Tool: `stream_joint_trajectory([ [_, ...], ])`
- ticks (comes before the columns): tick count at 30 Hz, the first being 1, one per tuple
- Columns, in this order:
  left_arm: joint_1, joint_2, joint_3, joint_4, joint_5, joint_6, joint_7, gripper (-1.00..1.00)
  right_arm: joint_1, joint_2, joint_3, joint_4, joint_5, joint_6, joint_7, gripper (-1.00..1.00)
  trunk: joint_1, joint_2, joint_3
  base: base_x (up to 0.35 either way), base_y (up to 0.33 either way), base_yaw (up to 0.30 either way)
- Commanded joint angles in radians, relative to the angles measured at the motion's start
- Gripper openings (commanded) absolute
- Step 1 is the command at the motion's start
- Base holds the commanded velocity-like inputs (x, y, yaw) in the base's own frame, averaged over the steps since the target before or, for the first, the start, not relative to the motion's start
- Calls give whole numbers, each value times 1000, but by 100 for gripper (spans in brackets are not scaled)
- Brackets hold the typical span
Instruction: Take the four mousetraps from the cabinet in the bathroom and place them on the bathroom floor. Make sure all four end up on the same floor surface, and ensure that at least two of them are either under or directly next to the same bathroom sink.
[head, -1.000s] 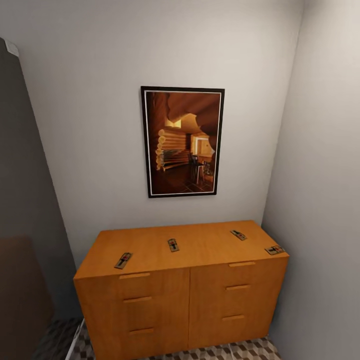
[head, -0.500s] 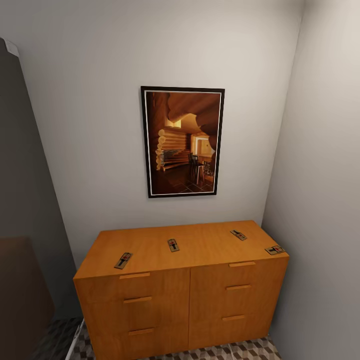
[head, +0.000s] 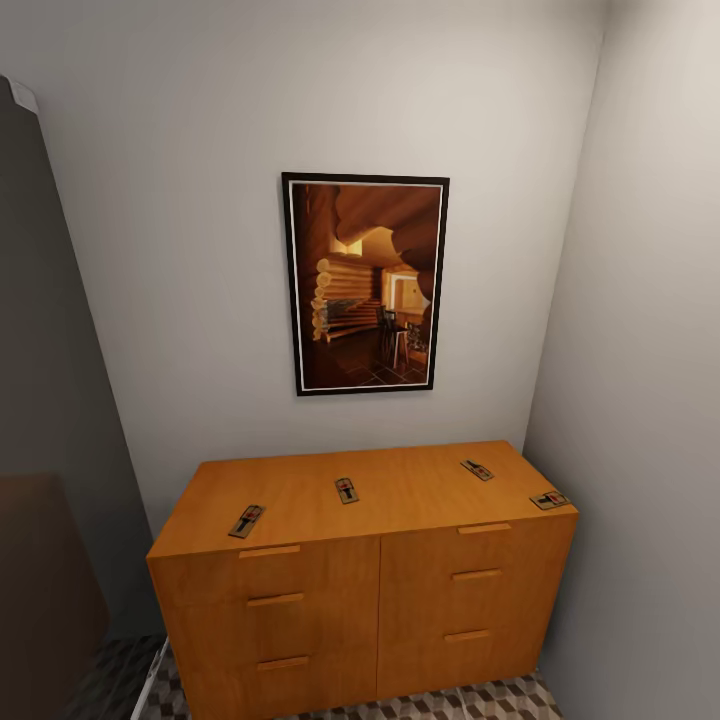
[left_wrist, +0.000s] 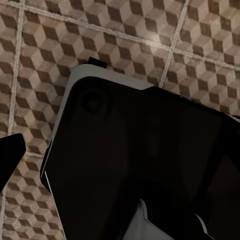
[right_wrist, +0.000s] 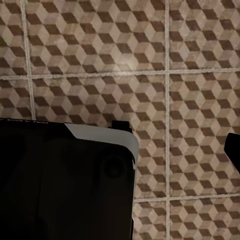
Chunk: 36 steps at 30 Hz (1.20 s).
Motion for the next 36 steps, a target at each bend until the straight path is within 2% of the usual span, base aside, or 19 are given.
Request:
stream_joint_trajectory([
  [1, 0, -1, 1, -2, 6, 6, -2, 100, 0, 0, -1, -1, 9, 1, 0, 100, 0, -1, 0, 0, 0, 0],
  [36, 0, -6, -2, -7, 4, 6, 5, 100, 0, -1, 0, -3, 8, -1, 1, 100, 0, -1, 0, 0, 0, 0],
])
